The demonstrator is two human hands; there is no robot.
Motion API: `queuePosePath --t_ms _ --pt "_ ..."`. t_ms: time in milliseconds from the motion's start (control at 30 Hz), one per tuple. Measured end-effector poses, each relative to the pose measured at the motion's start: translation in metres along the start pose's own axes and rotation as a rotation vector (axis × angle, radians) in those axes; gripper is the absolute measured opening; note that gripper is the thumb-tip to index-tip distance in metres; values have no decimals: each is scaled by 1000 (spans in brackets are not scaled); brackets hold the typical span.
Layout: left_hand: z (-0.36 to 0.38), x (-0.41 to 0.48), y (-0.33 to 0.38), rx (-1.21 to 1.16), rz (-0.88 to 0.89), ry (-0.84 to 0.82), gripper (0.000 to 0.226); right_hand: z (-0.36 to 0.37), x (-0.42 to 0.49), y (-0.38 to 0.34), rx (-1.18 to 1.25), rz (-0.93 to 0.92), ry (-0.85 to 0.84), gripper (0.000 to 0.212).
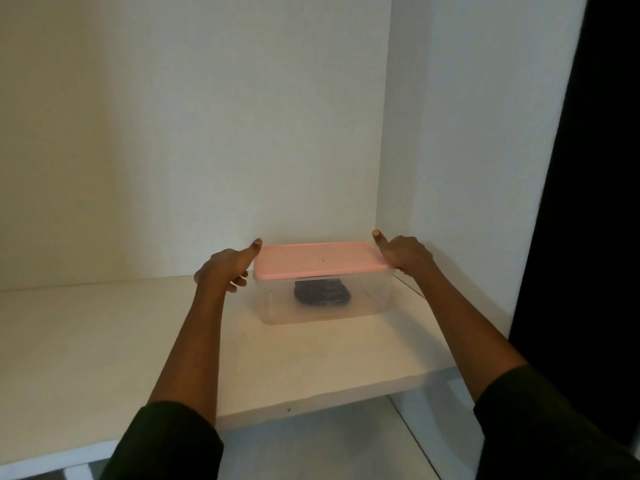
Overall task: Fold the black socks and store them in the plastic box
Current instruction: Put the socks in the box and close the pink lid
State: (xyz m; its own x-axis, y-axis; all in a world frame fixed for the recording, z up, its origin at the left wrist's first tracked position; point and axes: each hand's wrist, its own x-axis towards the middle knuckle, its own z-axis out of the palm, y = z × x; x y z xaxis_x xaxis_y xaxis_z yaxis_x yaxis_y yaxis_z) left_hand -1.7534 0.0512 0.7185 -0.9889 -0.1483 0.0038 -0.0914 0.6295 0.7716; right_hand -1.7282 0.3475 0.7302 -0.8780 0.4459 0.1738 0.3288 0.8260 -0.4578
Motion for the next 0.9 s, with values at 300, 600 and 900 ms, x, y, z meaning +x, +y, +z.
queuePosePath --t_ms 300,600,900 --pt "23 -11 -9 -42 39 12 60 -1 -5 -3 226 91 -179 54" --pt "29 1 -16 -122 22 -90 55 8 3 4 324 62 -183 48" --pt "28 -12 -17 -157 87 26 57 -1 -10 -6 193 37 -121 47"
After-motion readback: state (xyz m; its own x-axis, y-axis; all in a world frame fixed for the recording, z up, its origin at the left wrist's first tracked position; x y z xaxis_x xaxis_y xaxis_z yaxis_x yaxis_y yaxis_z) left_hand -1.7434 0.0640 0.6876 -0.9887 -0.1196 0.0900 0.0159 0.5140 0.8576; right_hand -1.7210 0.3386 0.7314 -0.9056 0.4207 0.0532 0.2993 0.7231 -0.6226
